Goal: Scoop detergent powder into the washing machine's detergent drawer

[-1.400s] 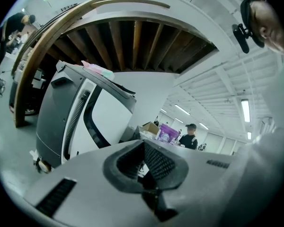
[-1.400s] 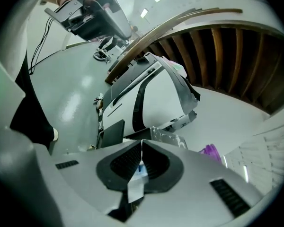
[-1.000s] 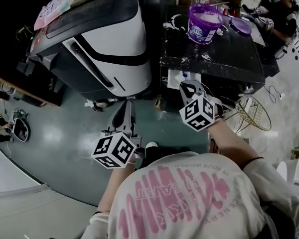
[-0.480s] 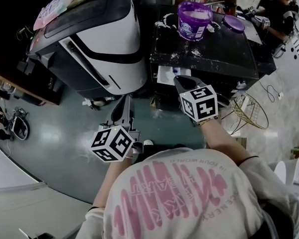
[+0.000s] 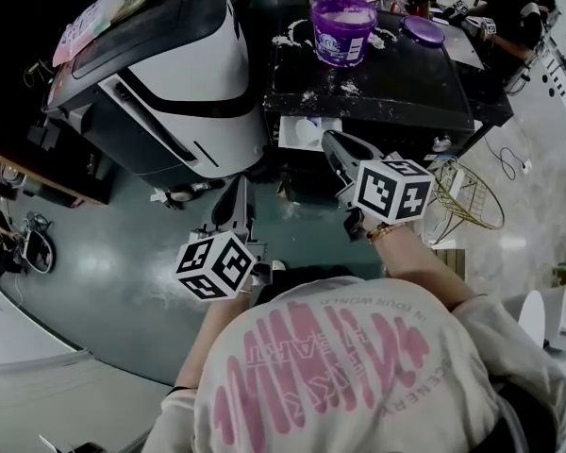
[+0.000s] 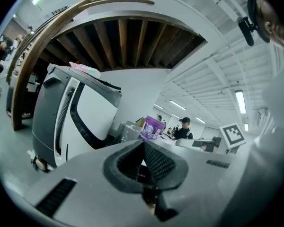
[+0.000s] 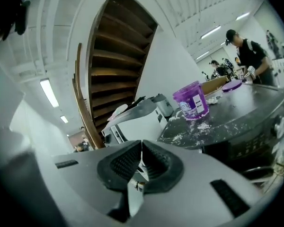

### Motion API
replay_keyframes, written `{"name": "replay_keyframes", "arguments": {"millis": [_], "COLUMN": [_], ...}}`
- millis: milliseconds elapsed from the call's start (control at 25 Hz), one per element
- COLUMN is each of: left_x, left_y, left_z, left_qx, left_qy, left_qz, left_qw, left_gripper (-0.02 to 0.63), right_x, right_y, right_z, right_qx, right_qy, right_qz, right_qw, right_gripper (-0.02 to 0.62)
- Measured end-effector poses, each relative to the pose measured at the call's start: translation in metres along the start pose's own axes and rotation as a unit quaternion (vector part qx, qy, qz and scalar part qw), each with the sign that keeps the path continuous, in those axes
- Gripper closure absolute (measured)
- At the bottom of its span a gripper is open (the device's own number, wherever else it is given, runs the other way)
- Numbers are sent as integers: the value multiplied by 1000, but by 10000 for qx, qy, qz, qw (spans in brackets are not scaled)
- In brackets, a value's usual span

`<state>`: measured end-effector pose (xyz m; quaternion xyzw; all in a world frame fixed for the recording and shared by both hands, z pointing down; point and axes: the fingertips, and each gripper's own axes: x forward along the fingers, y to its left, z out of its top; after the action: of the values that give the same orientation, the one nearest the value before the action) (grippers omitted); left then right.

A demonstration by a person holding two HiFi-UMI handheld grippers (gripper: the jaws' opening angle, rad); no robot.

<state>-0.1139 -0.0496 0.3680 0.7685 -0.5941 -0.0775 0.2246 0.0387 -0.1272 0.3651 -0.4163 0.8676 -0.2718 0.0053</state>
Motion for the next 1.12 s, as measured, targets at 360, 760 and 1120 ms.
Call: {"name": "replay_keyframes", "arguments": {"millis": [360, 760, 1120], "left_x": [14, 15, 29], "left_y": [-26, -41, -38], "left_z": [-17, -21, -21], "left_qx": [79, 143, 150], "left_qy": [32, -16, 5], "left_qz": [-99, -214, -284], "left_qw": [9999, 9997, 9995], "left_gripper": [603, 603, 604], "right_x": [-21, -39, -30], "right_y": [-16, -37, -46], "right_z": [-4, -10, -11], "right_qx": [-344, -325, -398], "right_qy": [-88, -19, 36], "right_qz": [-57, -384, -518], "right_qw": [9994, 9987, 9979], "right_gripper": [588, 588, 589]}}
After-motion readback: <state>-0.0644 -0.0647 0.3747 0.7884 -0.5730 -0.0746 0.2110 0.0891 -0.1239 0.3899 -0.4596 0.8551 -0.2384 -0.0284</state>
